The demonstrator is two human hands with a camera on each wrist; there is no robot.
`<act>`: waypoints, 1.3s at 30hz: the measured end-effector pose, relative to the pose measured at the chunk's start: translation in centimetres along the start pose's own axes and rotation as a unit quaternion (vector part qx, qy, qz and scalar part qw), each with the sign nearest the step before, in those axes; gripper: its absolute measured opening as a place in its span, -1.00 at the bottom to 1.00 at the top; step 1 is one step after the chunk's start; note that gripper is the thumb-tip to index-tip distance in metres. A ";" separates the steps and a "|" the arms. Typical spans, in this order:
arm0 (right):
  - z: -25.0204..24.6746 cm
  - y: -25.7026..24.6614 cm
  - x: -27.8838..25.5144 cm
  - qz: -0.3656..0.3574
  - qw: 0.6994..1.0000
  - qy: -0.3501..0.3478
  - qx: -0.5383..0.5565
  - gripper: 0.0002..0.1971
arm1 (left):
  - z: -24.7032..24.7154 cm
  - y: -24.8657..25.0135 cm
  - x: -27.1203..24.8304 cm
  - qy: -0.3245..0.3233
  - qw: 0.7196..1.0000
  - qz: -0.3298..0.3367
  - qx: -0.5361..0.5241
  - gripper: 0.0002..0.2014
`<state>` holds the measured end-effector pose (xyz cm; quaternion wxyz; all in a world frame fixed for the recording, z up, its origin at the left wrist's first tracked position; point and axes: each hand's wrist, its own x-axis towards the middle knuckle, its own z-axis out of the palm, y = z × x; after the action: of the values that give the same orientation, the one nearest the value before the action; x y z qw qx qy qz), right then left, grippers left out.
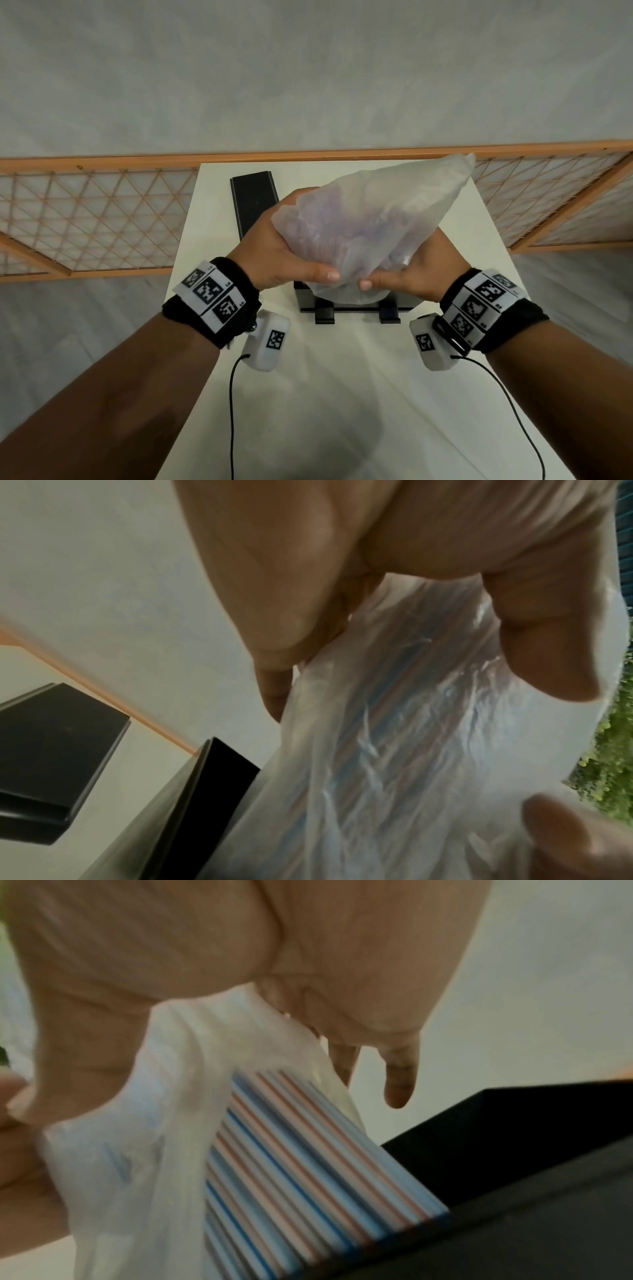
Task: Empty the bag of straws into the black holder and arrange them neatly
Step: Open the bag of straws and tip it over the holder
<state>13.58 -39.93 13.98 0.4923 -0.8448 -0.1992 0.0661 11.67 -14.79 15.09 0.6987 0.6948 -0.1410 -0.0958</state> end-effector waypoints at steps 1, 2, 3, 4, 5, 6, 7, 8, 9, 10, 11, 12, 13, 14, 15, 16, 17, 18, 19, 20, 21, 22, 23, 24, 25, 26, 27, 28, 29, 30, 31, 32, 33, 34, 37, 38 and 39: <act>-0.4 -0.2 -0.1 -0.008 1.000 0.000 0.008 -0.19 | -0.2 0.1 0.0 0.006 1.000 0.001 0.001 -0.13; -0.9 -0.4 -0.3 -0.014 1.000 0.001 0.021 -0.18 | -0.4 0.1 -0.1 0.013 1.000 0.002 0.003 -0.14; -1.3 -0.6 -0.4 -0.018 0.999 0.003 0.034 -0.18 | -0.6 0.2 -0.2 0.020 1.000 0.003 0.004 -0.16; -1.8 -0.9 -0.4 -0.020 0.999 0.007 0.048 -0.16 | -0.7 0.3 -0.2 0.027 1.000 0.003 0.002 -0.21; -2.2 -1.1 -0.4 -0.024 0.998 0.014 0.061 -0.15 | -0.8 0.4 -0.3 0.033 0.999 0.003 -0.002 -0.26; -2.5 -1.3 -0.3 -0.030 0.997 0.022 0.071 -0.15 | -0.9 0.4 -0.3 0.039 0.999 0.001 -0.004 -0.30; -2.7 -1.4 -0.2 -0.037 0.996 0.030 0.072 -0.19 | -0.9 0.5 -0.3 0.043 0.999 -0.001 -0.002 -0.34; -2.7 -1.6 -0.1 -0.042 0.996 0.038 0.071 -0.26 | -0.9 0.4 -0.3 0.046 0.999 -0.002 0.001 -0.35; -2.8 -1.7 0.1 -0.044 0.996 0.047 0.068 -0.36 | -0.8 0.5 -0.3 0.048 0.999 -0.001 0.000 -0.35; -2.8 -1.8 0.3 -0.049 0.995 0.056 0.068 -0.49 | -0.8 0.5 -0.4 0.049 0.999 -0.001 -0.006 -0.33; -2.8 -1.8 0.4 -0.057 0.994 0.070 0.065 -0.64 | -0.8 0.6 -0.4 0.049 0.999 -0.001 -0.017 -0.29; -2.8 -1.8 0.6 -0.067 0.992 0.088 0.060 -0.77 | -0.7 0.8 -0.5 0.050 0.998 -0.003 -0.029 -0.24; -2.8 -1.9 0.7 -0.075 0.991 0.103 0.050 -0.86 | -0.6 1.1 -0.6 0.051 0.998 -0.005 -0.038 -0.20; -2.8 -1.9 0.9 -0.079 0.990 0.112 0.042 -0.92 | -0.4 1.3 -0.7 0.051 0.998 -0.007 -0.044 -0.14; -2.8 -2.0 1.1 -0.080 0.990 0.108 0.033 -0.95 | -0.3 1.4 -0.7 0.052 0.998 -0.010 -0.046 -0.09; -2.6 -2.1 1.3 -0.082 0.992 0.097 0.022 -0.95 | -0.2 1.3 -0.7 0.054 0.997 -0.018 -0.050 -0.03; -2.5 -2.1 1.4 -0.087 0.992 0.089 0.011 -0.94 | -0.2 1.2 -0.7 0.055 0.997 -0.023 -0.055 0.00; -2.4 -2.2 1.6 -0.094 0.991 0.093 0.006 -0.93 | -0.2 1.0 -0.7 0.059 0.996 -0.025 -0.056 0.00; -2.5 -2.3 1.7 -0.102 0.989 0.109 0.006 -0.93 | -0.2 0.9 -0.6 0.064 0.996 -0.023 -0.049 -0.03; -2.5 -2.4 1.9 -0.110 0.986 0.127 0.009 -0.92 | -0.4 0.7 -0.5 0.067 0.997 -0.023 -0.037 -0.07; -2.5 -2.5 2.0 -0.116 0.984 0.136 0.010 -0.91 | -0.5 0.5 -0.4 0.062 0.997 -0.028 -0.026 -0.10; -2.4 -2.7 2.1 -0.121 0.983 0.135 0.006 -0.90 | -0.5 0.3 -0.3 0.049 0.998 -0.042 -0.015 -0.13; -2.3 -2.8 2.2 -0.124 0.984 0.126 -0.004 -0.90 | -0.6 -0.1 -0.2 0.034 0.998 -0.059 -0.001 -0.19; -2.1 -2.9 2.2 -0.124 0.985 0.115 -0.014 -0.88 | -0.5 -0.4 -0.3 0.026 0.997 -0.074 0.012 -0.25; -1.9 -2.9 2.2 -0.122 0.986 0.107 -0.025 -0.87 | -0.5 -0.7 -0.3 0.029 0.996 -0.083 0.019 -0.31; -1.8 -2.9 2.2 -0.117 0.987 0.103 -0.032 -0.85 | -0.4 -0.9 -0.3 0.038 0.995 -0.086 0.016 -0.33; -1.7 -2.9 2.2 -0.108 0.989 0.100 -0.032 -0.83 | -0.4 -1.0 -0.4 0.047 0.995 -0.088 0.011 -0.35; -1.6 -2.9 2.3 -0.100 0.990 0.093 -0.032 -0.83 | -0.4 -0.9 -0.5 0.055 0.994 -0.091 0.010 -0.34; -1.6 -2.9 2.4 -0.094 0.991 0.089 -0.034 -0.85 | -0.5 -0.9 -0.4 0.057 0.994 -0.095 0.012 -0.30; -1.6 -2.9 2.4 -0.088 0.991 0.090 -0.035 -0.89 | -0.7 -0.8 -0.4 0.055 0.994 -0.097 0.011 -0.25; -1.7 -3.1 2.4 -0.084 0.991 0.099 -0.037 -0.93 | -0.8 -0.8 -0.4 0.051 0.994 -0.098 0.002 -0.18; -1.8 -3.4 2.3 -0.082 0.989 0.112 -0.043 -0.93 | -1.0 -0.8 -0.4 0.051 0.994 -0.101 -0.013 -0.11; -1.9 -3.7 2.3 -0.084 0.988 0.122 -0.051 -0.92 | -1.1 -0.7 -0.5 0.055 0.993 -0.104 -0.030 -0.06; -1.9 -4.0 2.2 -0.084 0.988 0.118 -0.054 -0.93 | -1.2 -0.6 -0.5 0.058 0.992 -0.107 -0.044 -0.05; -1.3 -4.1 2.0 -0.051 0.998 0.034 -0.024 -0.70 | -0.4 -0.6 -0.9 0.038 0.991 -0.117 -0.057 -0.28; -1.1 -4.0 2.1 -0.034 0.999 0.003 -0.008 -0.53 | 0.1 -0.9 -0.8 0.036 0.991 -0.120 -0.055 -0.35; -1.0 -3.9 2.2 -0.026 0.999 -0.018 -0.006 -0.43 | 0.4 -1.3 -0.8 0.040 0.990 -0.121 -0.055 -0.38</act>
<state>14.86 -38.10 18.00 0.4852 -0.8410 -0.2298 0.0670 10.90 -14.96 13.70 0.7245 0.6703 -0.0221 -0.1589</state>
